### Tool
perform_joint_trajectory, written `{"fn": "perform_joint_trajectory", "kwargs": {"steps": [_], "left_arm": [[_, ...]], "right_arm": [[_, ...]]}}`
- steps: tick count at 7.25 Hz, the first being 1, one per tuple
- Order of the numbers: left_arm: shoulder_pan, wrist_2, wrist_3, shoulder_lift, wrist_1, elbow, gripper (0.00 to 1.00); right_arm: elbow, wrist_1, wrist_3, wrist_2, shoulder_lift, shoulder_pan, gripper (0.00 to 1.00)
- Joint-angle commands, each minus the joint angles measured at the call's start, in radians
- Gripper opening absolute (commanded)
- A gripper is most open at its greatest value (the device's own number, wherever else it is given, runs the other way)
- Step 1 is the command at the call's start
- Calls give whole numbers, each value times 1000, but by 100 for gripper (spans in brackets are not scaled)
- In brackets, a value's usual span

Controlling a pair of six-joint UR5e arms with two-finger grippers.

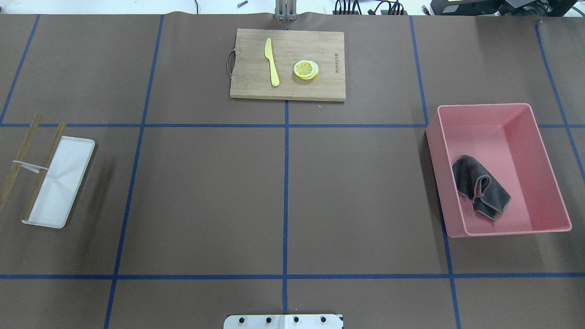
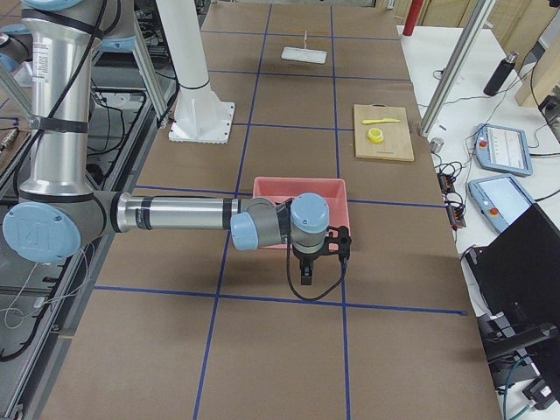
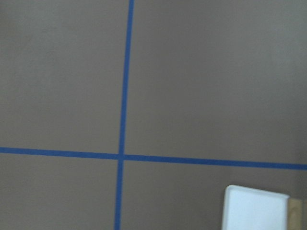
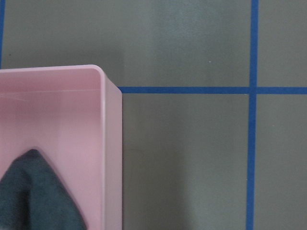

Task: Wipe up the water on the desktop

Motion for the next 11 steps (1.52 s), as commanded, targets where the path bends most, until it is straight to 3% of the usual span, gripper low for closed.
{"fn": "perform_joint_trajectory", "kwargs": {"steps": [1, 4, 6, 7, 11], "left_arm": [[-18, 0, 74, 38, -2, 47, 99], [-36, -7, 59, 8, 38, 40, 99], [-38, -9, 58, -40, 129, 40, 99], [-42, -9, 60, -40, 131, 40, 99], [-44, -57, 60, -34, 131, 47, 99]], "right_arm": [[-3, -49, -7, -38, -14, 19, 100], [-3, -89, -56, -125, -13, 32, 100], [61, -256, -85, -127, 0, 51, 100], [86, -280, -88, -139, 3, 54, 100], [86, -274, -90, -110, 1, 65, 100]]}}
